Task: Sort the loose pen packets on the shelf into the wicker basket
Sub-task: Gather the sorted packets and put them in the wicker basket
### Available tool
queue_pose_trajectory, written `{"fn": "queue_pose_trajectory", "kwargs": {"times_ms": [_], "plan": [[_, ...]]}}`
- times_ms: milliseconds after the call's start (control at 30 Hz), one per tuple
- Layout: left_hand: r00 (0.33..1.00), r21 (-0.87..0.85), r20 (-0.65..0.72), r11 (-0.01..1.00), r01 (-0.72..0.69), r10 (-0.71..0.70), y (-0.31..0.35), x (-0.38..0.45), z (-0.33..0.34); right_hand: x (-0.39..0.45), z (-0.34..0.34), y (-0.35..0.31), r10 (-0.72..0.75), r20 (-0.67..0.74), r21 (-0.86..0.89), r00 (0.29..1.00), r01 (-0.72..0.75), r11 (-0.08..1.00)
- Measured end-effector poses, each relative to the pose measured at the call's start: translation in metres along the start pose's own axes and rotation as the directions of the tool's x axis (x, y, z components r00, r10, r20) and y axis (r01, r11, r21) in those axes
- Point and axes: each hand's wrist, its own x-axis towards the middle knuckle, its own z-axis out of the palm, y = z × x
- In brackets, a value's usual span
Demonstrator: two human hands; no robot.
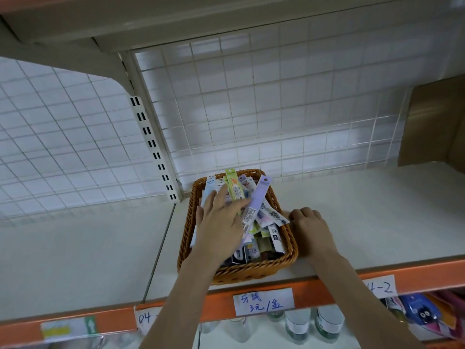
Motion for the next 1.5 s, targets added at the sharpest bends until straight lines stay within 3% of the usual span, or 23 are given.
{"fn": "queue_pose_trajectory", "kwargs": {"times_ms": [100, 200, 467, 633, 733, 800, 1000, 1233, 1500], "plan": [[0.993, -0.094, 0.089, 0.991, 0.091, -0.083, 0.004, -0.001, -0.004, 0.002, 0.003, 0.001, -0.008, -0.006, -0.005, 1.000, 0.008, 1.000], [0.987, 0.020, 0.139, 0.996, 0.082, -0.084, 0.005, 0.003, -0.002, 0.003, 0.005, 0.001, -0.005, 0.001, -0.016, 1.000, 0.005, 1.000], [0.990, -0.146, 0.061, 0.980, 0.134, -0.126, 0.010, 0.013, -0.006, -0.003, -0.002, -0.002, 0.000, -0.038, 0.021, 0.999, 0.001, 1.000], [0.954, 0.036, 0.157, 0.967, 0.252, -0.255, 0.010, 0.022, -0.005, 0.000, 0.003, 0.000, -0.028, -0.025, -0.001, 0.999, 0.028, 1.000], [0.952, -0.005, 0.138, 0.960, 0.278, -0.275, 0.013, 0.024, -0.013, 0.000, 0.003, 0.001, -0.033, -0.028, -0.007, 0.999, 0.033, 0.999], [0.955, -0.021, 0.150, 0.965, 0.262, -0.256, 0.015, 0.025, -0.020, -0.002, 0.000, 0.000, -0.016, -0.037, 0.013, 0.999, 0.017, 1.000], [0.957, 0.142, 0.214, 0.976, 0.166, -0.194, 0.018, 0.043, -0.023, -0.003, -0.001, -0.002, -0.013, -0.039, 0.032, 0.999, 0.015, 0.999], [0.890, 0.299, 0.367, 0.941, 0.160, -0.269, 0.029, 0.050, 0.003, -0.007, -0.005, -0.004, -0.002, -0.057, 0.044, 0.998, 0.005, 0.999], [0.920, 0.128, 0.329, 0.975, 0.180, -0.213, 0.019, 0.041, -0.006, -0.010, -0.010, -0.005, 0.006, -0.017, 0.057, 1.000, -0.005, 0.998]]}}
